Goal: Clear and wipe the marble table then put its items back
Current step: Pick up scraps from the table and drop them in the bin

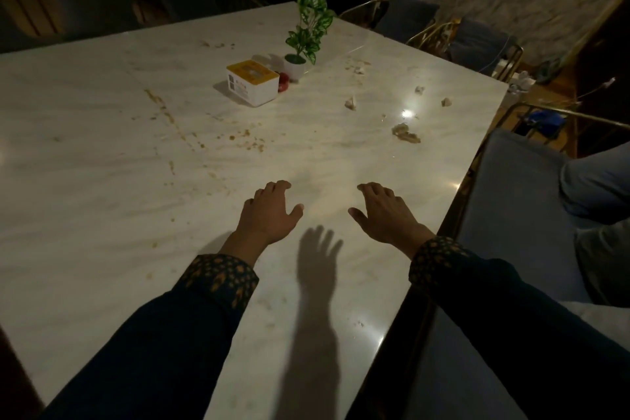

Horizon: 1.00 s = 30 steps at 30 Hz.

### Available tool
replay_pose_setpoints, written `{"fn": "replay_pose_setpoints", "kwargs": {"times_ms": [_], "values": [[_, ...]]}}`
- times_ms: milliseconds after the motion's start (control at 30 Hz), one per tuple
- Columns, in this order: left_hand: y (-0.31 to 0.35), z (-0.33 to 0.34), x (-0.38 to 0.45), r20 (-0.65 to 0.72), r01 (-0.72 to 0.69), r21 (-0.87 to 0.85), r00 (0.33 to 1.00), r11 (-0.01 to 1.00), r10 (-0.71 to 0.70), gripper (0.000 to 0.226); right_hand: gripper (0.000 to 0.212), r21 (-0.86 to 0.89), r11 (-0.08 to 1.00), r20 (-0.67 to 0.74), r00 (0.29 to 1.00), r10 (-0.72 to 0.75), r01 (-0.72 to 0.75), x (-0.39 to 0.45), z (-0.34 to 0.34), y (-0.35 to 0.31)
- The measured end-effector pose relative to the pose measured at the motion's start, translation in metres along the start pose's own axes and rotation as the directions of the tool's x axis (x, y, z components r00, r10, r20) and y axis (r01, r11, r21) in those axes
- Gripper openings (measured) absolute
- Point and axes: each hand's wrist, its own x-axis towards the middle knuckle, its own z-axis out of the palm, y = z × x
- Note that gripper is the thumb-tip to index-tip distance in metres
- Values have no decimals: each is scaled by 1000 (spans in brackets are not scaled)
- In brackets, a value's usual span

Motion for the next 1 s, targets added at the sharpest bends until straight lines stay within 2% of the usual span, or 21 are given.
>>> {"fn": "replay_pose_setpoints", "kwargs": {"times_ms": [333,467,567,667,800,1000], "values": [[81,62,123,-3,83,13,997,996,-83,54,65,86,991,43,993,-106,102,122,5,109],[106,82,160,-21,148,-18,989,989,-148,53,63,65,988,63,987,-145,141,166,0,152],[113,93,173,8,184,6,983,983,-184,53,62,30,995,114,989,-98,95,189,4,180],[112,95,190,-8,251,-58,968,966,-252,52,62,18,999,121,992,-32,30,214,4,204],[115,95,215,-21,247,-77,968,966,-249,51,65,65,990,160,980,116,-127,231,1,239],[128,111,271,-50,245,-85,967,966,-250,51,68,80,988,157,980,122,-135,280,3,292]]}}
